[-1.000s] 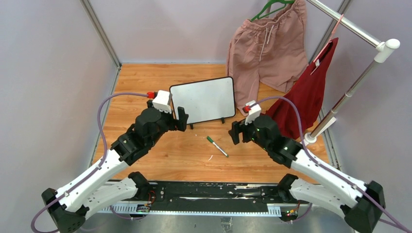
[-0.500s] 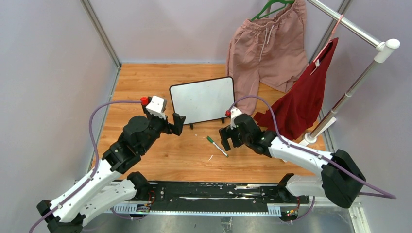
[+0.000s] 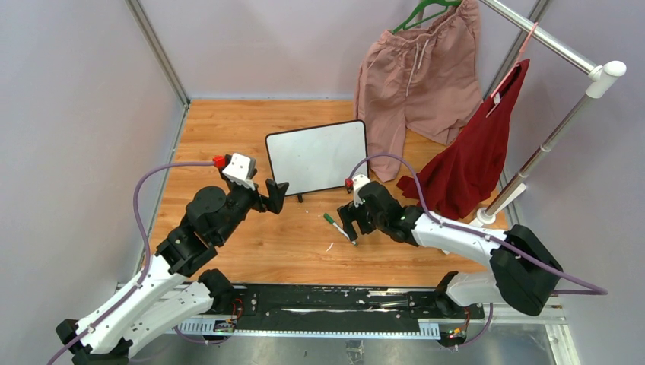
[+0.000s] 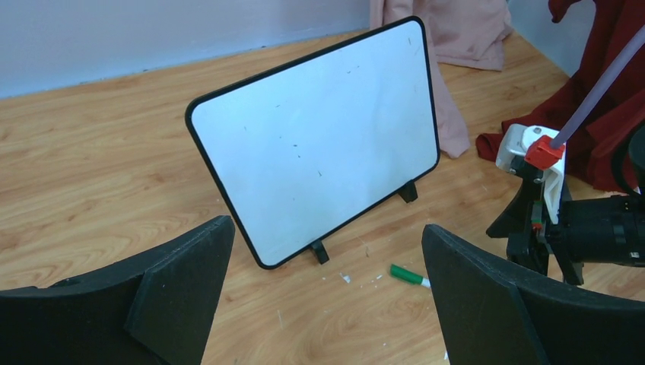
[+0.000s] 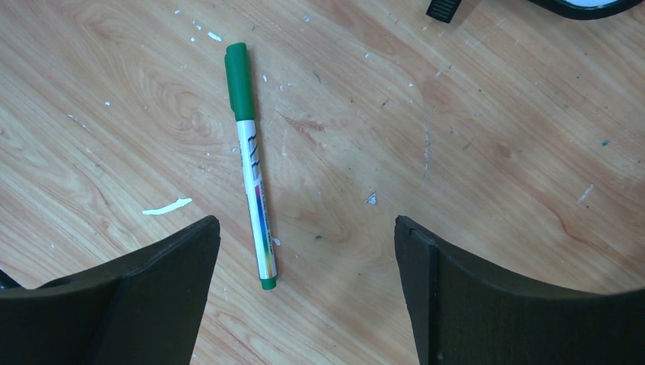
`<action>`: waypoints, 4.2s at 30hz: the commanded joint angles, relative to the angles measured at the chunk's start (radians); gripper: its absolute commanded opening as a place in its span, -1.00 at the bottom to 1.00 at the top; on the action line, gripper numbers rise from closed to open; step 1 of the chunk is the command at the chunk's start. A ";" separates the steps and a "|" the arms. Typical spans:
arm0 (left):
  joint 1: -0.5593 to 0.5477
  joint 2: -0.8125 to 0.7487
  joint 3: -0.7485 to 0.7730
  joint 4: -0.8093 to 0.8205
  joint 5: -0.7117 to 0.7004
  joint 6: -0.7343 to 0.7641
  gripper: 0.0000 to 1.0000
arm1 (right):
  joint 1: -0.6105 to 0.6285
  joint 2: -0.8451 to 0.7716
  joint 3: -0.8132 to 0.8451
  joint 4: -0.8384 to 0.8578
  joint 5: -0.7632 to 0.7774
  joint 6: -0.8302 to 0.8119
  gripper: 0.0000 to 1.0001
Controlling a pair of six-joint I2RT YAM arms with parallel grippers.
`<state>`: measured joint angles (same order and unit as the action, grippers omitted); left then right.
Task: Write a sentence on the whiteboard
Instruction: Open the whiteboard marker at the center of the board.
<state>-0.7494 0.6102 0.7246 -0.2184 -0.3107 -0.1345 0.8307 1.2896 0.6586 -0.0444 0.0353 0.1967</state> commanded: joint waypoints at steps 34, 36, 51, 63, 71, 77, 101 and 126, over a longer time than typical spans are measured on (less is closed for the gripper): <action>-0.005 -0.008 -0.012 0.033 0.022 -0.056 1.00 | 0.122 0.271 0.168 -0.046 0.058 -0.088 -0.12; -0.005 -0.008 -0.012 0.033 0.024 -0.055 1.00 | 0.122 0.276 0.168 -0.050 0.058 -0.087 -0.12; -0.005 -0.005 -0.013 0.033 0.022 -0.056 1.00 | 0.125 0.308 0.148 -0.061 0.051 -0.080 -0.21; -0.005 -0.005 -0.013 0.031 0.018 -0.056 1.00 | 0.125 0.336 0.151 -0.076 0.026 -0.077 -0.82; -0.005 -0.003 -0.016 0.036 0.013 -0.062 1.00 | 0.126 0.177 0.114 -0.065 0.037 -0.037 -1.00; -0.005 -0.012 -0.033 0.078 0.053 -0.069 1.00 | 0.128 -0.059 0.108 -0.086 0.022 -0.014 -1.00; -0.005 0.189 0.099 0.310 0.342 -0.600 0.80 | 0.182 -0.392 0.208 0.106 -0.037 0.017 -1.00; -0.005 0.278 0.098 0.339 0.452 -0.666 0.09 | 0.213 -0.371 0.241 0.095 0.005 0.003 -1.00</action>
<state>-0.7494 0.8898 0.8074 0.0750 0.1135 -0.7990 1.0237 0.9142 0.8577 0.0315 0.0273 0.2127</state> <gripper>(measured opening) 0.567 0.034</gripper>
